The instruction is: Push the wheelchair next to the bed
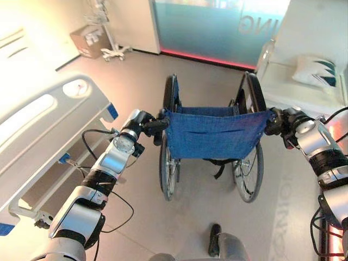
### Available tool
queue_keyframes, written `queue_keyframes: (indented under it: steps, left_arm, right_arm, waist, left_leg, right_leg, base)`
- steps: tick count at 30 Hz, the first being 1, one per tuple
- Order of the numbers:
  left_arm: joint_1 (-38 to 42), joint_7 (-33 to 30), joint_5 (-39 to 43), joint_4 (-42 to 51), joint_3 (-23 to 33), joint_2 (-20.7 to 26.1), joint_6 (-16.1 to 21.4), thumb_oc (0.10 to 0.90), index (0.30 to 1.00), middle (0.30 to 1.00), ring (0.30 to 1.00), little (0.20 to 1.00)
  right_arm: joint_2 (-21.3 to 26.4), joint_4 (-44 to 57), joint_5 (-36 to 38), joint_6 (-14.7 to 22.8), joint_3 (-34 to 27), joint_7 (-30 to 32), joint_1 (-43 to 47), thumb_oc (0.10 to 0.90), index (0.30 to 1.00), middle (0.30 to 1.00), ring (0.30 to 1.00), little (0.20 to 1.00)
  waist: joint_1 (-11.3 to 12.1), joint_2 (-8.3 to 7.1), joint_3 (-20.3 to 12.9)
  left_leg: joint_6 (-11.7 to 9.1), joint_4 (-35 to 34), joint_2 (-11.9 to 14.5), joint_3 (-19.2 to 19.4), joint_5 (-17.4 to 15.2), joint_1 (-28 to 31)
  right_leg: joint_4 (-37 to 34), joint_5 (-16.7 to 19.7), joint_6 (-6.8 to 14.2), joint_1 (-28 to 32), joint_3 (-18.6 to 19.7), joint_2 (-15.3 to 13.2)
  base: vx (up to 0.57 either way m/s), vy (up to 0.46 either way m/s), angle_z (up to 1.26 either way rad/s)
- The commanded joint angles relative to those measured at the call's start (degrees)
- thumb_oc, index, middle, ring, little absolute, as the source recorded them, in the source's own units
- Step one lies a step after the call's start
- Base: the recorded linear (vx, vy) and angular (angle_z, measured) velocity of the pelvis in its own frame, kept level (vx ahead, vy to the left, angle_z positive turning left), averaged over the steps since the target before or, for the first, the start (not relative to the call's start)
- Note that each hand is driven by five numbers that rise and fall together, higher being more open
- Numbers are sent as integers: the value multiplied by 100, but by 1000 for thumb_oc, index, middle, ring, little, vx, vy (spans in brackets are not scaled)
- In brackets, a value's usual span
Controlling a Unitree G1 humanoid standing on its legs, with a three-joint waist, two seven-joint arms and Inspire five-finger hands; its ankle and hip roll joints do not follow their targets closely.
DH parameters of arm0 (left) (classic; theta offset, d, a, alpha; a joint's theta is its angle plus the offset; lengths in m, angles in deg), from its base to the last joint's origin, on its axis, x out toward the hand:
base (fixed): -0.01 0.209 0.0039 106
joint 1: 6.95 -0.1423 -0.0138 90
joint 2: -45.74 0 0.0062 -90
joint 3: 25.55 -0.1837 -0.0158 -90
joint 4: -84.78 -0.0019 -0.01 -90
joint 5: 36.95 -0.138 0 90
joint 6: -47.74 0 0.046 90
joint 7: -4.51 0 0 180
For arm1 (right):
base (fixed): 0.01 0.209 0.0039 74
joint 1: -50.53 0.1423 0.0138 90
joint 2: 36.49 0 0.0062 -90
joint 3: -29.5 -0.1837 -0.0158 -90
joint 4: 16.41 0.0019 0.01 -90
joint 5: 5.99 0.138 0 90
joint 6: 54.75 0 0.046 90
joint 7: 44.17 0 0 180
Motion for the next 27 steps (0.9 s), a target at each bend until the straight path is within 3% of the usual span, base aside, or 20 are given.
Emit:
queue_keyframes:
  steps: [1,3,6,9,12,14,15,16,17,19,20,22,24,27]
  left_arm:
    - [-331,-175,-587,-716,-207,368,-432,400,300,300,300,300]
    - [-115,-245,-519,-837,-298,329,-486,400,300,300,300,300]
    - [61,-388,-401,-983,-393,229,-471,400,300,300,300,300]
    - [86,-469,-465,-1040,-397,120,-393,400,300,300,300,300]
    - [53,-538,-559,-999,-362,87,-342,400,300,300,300,300]
    - [69,-524,-569,-961,-370,109,-344,400,300,300,300,300]
    - [72,-506,-532,-922,-360,153,-338,400,300,300,300,300]
    - [67,-496,-535,-910,-347,169,-334,400,300,300,300,300]
    - [-32,-455,-524,-841,-236,258,-327,400,300,300,300,300]
    - [-111,-366,-527,-738,-71,400,-339,400,300,300,300,300]
    - [-184,-282,-532,-697,60,549,-280,400,300,300,300,300]
    - [-207,-237,-522,-713,108,623,-218,400,300,300,300,300]
    - [-266,-211,-493,-774,104,676,-148,400,300,300,300,300]
    - [-445,-198,-718,-819,118,587,-105,400,300,300,300,300]
  right_arm:
    - [-664,795,132,1168,618,-335,-243,400,300,300,300,300]
    - [-609,827,131,1244,605,-289,-288,400,300,300,300,300]
    - [-534,835,23,1357,592,-190,-416,400,300,300,300,300]
    - [-597,727,-28,1418,571,-40,-513,400,300,300,300,300]
    - [-750,513,-76,1465,606,79,-376,400,300,300,300,300]
    - [-816,483,-109,1410,617,116,-325,400,300,300,300,300]
    - [-857,437,-119,1369,635,109,-234,400,300,300,300,300]
    - [-860,411,-126,1373,638,84,-201,400,300,300,300,300]
    - [-858,287,-163,1465,650,-66,-85,400,300,300,300,300]
    - [-803,226,-227,1582,662,-219,13,400,300,300,300,300]
    - [-713,217,-275,1678,676,-312,54,400,300,300,300,300]
    - [-666,191,-320,1753,661,-341,35,400,300,300,300,300]
    - [-678,152,-277,1817,577,-300,-130,400,300,300,300,300]
    - [-752,104,-313,1936,438,-295,-353,400,300,300,300,300]
  waist:
    - [82,-375,-191]
    - [-22,-366,-290]
    - [-94,-385,-308]
    - [39,-464,-206]
    - [309,-431,-19]
    - [448,-393,66]
    - [671,-340,171]
    - [757,-329,211]
    - [964,-248,247]
    - [1053,-177,261]
    - [1071,-102,235]
    - [1062,-97,192]
    - [1087,-182,95]
    - [1228,-286,-66]
  left_leg:
    - [-5,228,-451,316,383,476]
    - [-229,563,-184,570,1070,324]
    - [-334,865,-75,797,1469,47]
    - [-203,839,-438,722,1287,-477]
    - [-46,84,-812,808,1044,-911]
    - [-61,-136,-909,857,1208,-1216]
    - [-148,-267,-960,822,1732,-1940]
    - [-178,-303,-958,817,1875,-2091]
    - [-267,-604,-848,731,2406,-2515]
    - [-281,-805,-717,724,2607,-2606]
    - [-242,-806,-584,841,2557,-2555]
    - [-130,-611,-561,996,2326,-2505]
    - [62,-123,-660,1083,1873,-2502]
    - [245,48,-711,974,1648,-2354]
  right_leg:
    - [-1142,1042,615,298,324,-371]
    - [-1247,840,427,475,74,-295]
    - [-1371,674,247,714,-161,-242]
    - [-1539,638,249,1040,-53,-158]
    - [-1729,616,361,1435,188,34]
    - [-1824,555,366,1653,262,116]
    - [-1984,456,330,1987,374,224]
    - [-2035,413,311,2098,430,255]
    - [-2081,267,247,2334,568,366]
    - [-1972,73,199,2427,667,403]
    - [-1736,-185,167,2474,666,391]
    - [-1527,-372,186,2482,617,310]
    - [-1256,-572,259,2544,526,114]
    - [-601,-643,442,2700,325,-229]
  base:
    - [288,-278,20]
    - [255,-251,13]
    - [213,-153,36]
    - [287,-144,15]
    - [314,-108,-13]
    - [329,-42,-35]
    - [379,-2,-42]
    - [581,95,-49]
    - [448,117,-52]
    - [476,217,-100]
    - [464,282,-123]
    - [306,190,-70]
    - [361,154,-38]
    - [464,177,-4]
